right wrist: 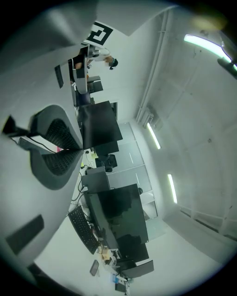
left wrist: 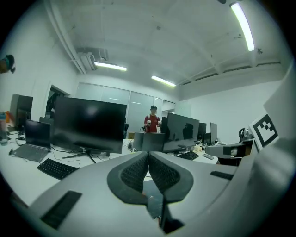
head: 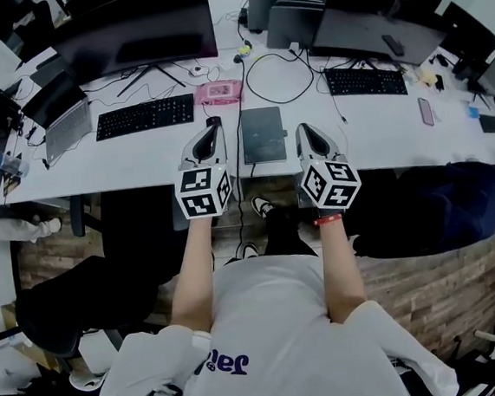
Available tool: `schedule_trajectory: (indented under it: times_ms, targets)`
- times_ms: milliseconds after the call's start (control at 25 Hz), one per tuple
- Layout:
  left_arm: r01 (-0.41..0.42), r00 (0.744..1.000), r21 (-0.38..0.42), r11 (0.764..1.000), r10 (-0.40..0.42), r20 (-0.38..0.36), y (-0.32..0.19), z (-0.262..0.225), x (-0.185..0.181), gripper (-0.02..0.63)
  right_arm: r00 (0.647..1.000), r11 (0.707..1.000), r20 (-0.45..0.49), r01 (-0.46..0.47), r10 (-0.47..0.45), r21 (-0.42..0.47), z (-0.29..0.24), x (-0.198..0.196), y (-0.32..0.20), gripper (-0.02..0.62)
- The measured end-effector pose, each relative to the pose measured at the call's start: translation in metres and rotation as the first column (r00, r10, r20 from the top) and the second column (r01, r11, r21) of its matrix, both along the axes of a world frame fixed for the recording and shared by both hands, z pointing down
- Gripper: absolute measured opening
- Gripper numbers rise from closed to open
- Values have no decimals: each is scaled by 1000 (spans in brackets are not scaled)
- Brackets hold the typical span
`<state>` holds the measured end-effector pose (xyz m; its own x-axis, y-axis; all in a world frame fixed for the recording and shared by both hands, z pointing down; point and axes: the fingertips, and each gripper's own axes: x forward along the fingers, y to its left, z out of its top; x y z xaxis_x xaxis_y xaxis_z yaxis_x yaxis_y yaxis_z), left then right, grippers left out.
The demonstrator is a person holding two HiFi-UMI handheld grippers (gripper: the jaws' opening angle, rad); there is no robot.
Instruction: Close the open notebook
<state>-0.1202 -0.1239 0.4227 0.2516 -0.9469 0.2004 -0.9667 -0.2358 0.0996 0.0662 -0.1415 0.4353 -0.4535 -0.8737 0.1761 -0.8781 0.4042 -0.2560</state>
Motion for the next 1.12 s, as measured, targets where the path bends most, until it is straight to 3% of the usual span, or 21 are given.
schedule_trajectory:
  times_ms: [240,440,1120]
  targets:
    - [3,1000,25,1000,-4,9,17,0,0,23,1000,1000,-20,-21,21,14,1,6,19,14]
    - [-4,1000,44,999,3,22,26,2,5,23,986,996,-159,-30,43,84,-4,7,32,14]
    - [-31,999,60,998,29,36,31,8,12,23,992,995,-121,-32,44,93,-5,2,41,12]
